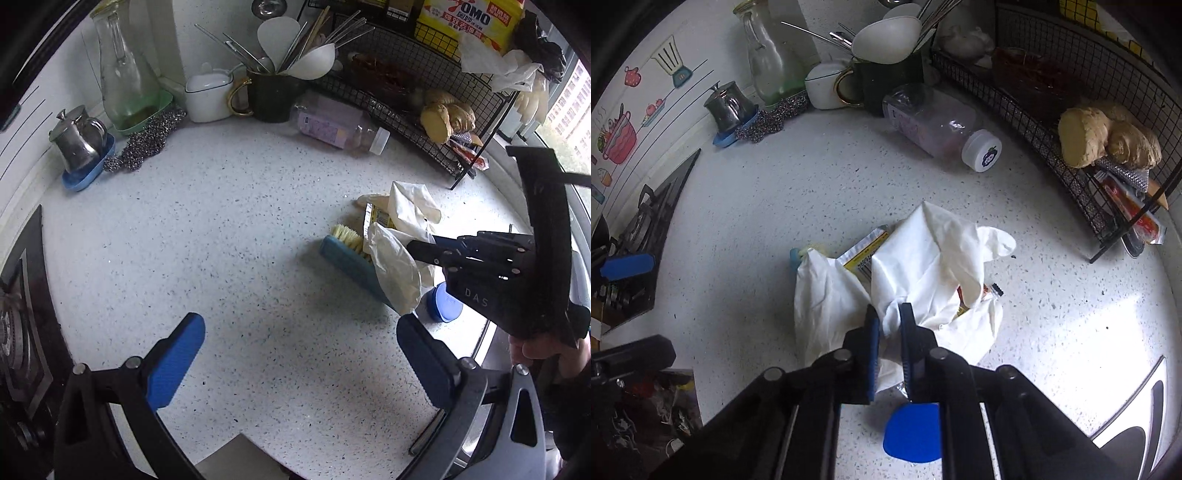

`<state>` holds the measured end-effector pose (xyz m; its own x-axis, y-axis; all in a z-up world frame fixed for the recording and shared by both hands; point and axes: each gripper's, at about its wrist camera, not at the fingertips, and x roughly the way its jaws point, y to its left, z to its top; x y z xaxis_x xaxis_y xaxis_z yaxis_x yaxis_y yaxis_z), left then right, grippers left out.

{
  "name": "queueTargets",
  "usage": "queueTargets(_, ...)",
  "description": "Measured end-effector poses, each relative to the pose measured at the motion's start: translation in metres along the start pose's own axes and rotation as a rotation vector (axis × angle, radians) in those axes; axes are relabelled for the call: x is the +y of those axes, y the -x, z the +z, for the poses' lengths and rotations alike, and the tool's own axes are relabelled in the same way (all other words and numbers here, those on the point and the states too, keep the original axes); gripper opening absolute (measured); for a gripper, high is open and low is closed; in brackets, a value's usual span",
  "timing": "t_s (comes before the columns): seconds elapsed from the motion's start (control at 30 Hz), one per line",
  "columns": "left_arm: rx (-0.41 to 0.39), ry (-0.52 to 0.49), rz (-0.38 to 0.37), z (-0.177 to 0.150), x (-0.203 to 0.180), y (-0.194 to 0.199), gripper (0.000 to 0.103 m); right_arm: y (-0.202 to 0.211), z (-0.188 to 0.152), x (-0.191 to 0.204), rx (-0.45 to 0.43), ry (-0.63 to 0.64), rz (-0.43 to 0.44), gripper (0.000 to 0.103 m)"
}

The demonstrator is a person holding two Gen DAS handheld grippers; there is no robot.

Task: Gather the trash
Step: 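Grasp the white glove with the right gripper and lift it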

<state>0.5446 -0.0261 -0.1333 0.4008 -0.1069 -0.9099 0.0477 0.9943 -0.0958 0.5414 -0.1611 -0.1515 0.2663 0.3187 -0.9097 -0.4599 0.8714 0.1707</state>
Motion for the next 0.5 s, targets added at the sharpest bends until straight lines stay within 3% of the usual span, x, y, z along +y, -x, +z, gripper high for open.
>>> queueTargets(0.23, 0.000, 0.013, -0.058, -0.005, -0.007, 0.013, 0.103, 0.047, -0.019, -0.007, -0.068, -0.045, 0.004, 0.004)
queueTargets(0.5, -0.012, 0.010, -0.104, 0.003, -0.023, 0.021, 0.103, 0.102, -0.026, -0.014, -0.175, -0.073, -0.051, 0.003)
